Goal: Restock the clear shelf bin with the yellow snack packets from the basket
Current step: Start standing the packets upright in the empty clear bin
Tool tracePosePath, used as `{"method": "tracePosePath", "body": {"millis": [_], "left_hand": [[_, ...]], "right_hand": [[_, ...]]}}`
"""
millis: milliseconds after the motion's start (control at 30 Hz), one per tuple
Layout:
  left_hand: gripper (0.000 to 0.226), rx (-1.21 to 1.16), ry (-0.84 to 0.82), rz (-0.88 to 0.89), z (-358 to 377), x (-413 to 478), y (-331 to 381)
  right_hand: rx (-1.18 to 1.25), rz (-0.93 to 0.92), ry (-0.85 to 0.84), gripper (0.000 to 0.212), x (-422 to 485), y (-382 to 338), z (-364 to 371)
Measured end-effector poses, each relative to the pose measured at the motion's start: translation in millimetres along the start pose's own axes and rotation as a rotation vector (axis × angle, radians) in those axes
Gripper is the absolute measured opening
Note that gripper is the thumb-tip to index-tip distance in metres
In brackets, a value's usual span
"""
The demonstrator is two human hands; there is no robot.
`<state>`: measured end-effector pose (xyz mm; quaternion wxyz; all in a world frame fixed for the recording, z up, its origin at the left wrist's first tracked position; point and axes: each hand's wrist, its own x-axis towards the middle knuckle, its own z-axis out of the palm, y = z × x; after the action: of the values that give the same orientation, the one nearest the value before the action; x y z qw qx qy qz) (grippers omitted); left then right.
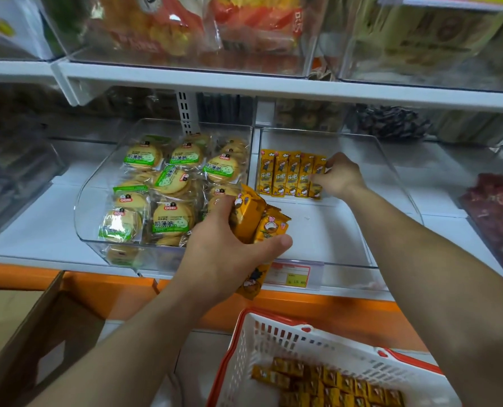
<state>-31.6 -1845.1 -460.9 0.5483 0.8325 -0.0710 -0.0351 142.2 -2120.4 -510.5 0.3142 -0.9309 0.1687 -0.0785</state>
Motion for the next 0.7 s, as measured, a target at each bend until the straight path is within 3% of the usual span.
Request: {"method": "tracePosePath", "body": {"millis": [200, 300, 367, 467, 600, 700], "left_hand": [[0.069, -0.015, 0.014, -0.03, 3.0, 0.7, 1.5], [0.065, -0.038, 0.033, -0.053, 4.8, -0.3, 6.1], [0.06, -0.064, 0.031, -0.062, 7.8, -1.9, 9.6], [0.05, -0.138, 0.028, -0.091, 14.3, -4.8, 15.6], [0.045, -0.273, -0.016, -0.115, 29.6, -11.6, 26.2], [0.034, -0.361, -0.071, -0.117, 44.8, -18.4, 32.4]], "right_hand": [[-0.052, 0.053, -0.03, 0.052, -8.1, -5.4, -7.2], [-0.016, 0.005, 0.037, 0.059, -36.4, -12.6, -26.5], [0.18, -0.08, 0.063, 0.046, -73.0, -20.6, -44.5], [0.562, -0.186, -0.147, 0.029, -149.8, -32.5, -71.0], [0.671, -0.266, -0.461, 0.057, -234.8, -34.4, -86.9], [0.563, -0.204, -0.369, 0.075, -257.8, -31.4, -81.9]]}}
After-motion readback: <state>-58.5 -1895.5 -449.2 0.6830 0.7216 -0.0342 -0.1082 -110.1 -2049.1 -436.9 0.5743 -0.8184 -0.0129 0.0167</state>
